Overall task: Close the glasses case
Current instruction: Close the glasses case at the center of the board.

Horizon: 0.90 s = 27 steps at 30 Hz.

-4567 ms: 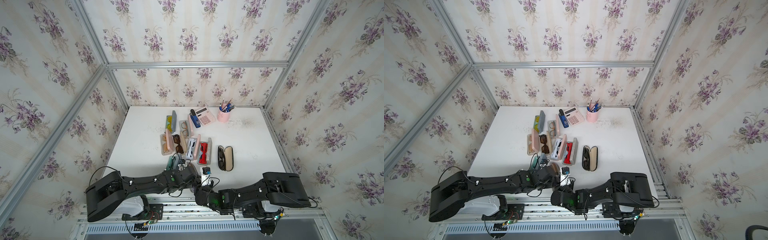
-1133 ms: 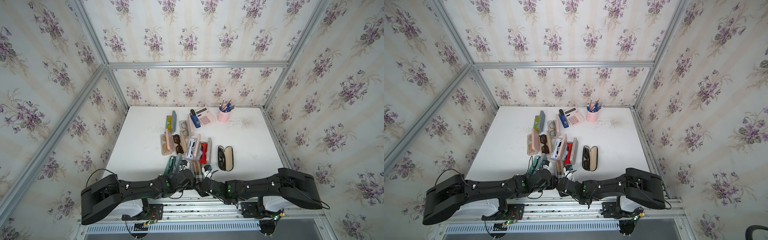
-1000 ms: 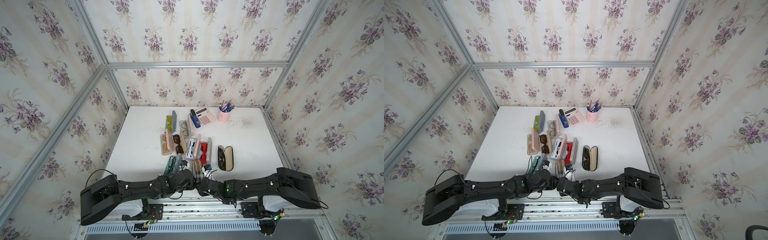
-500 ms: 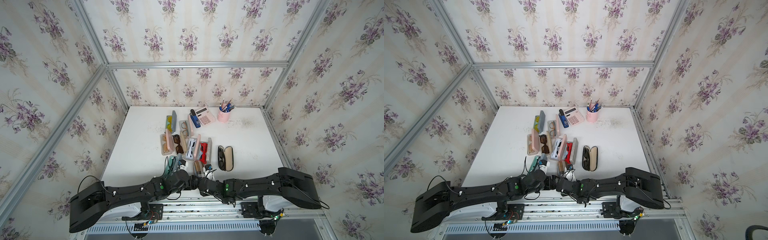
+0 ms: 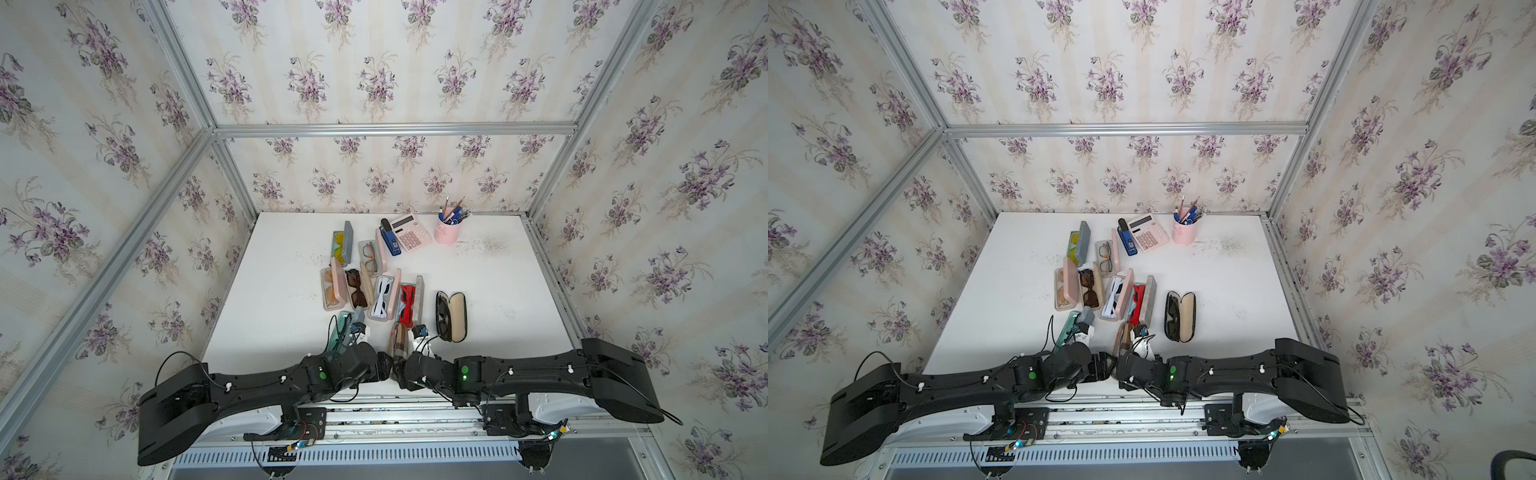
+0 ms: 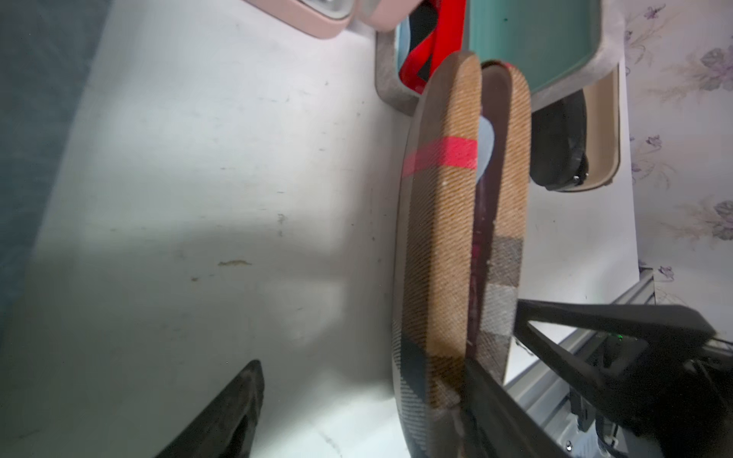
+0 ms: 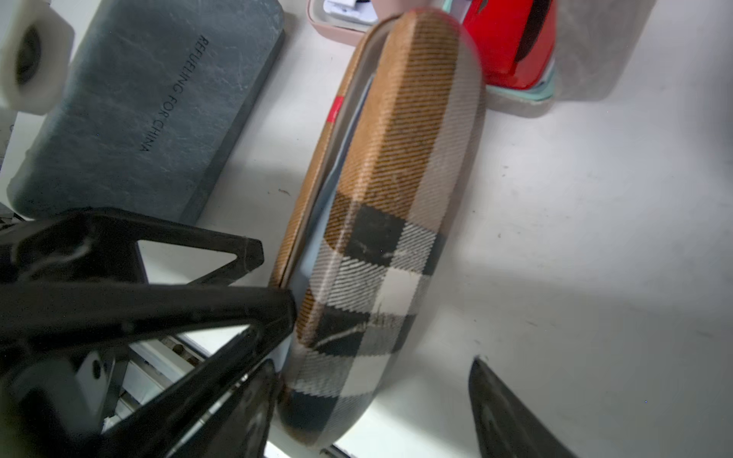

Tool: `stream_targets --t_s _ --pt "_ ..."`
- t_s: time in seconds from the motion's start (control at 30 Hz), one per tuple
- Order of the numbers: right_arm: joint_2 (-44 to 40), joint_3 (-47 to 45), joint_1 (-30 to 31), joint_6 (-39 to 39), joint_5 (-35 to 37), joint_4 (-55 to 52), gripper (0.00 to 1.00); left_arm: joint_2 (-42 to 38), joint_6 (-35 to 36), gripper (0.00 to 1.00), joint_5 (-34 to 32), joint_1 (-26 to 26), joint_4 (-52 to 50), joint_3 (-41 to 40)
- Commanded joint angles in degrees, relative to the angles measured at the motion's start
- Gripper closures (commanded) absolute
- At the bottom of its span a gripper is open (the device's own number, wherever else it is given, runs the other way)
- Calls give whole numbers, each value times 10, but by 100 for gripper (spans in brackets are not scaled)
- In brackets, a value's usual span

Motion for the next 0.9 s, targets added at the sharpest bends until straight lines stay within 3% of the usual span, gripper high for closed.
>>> stream_targets --t_s 0.0,0.37,0.63,0.87 --pt "1 6 0 -10 15 -17 25 7 -15 24 -19 1 -19 -4" --pt "-23 11 0 -42 11 10 25 -43 -14 18 -23 1 -3 -31" --pt "-12 21 -1 -69 24 -17 25 -136 -5 15 -54 6 -97 -10" --pt "18 47 -14 -170 15 -36 21 -128 -6 16 -35 19 -165 25"
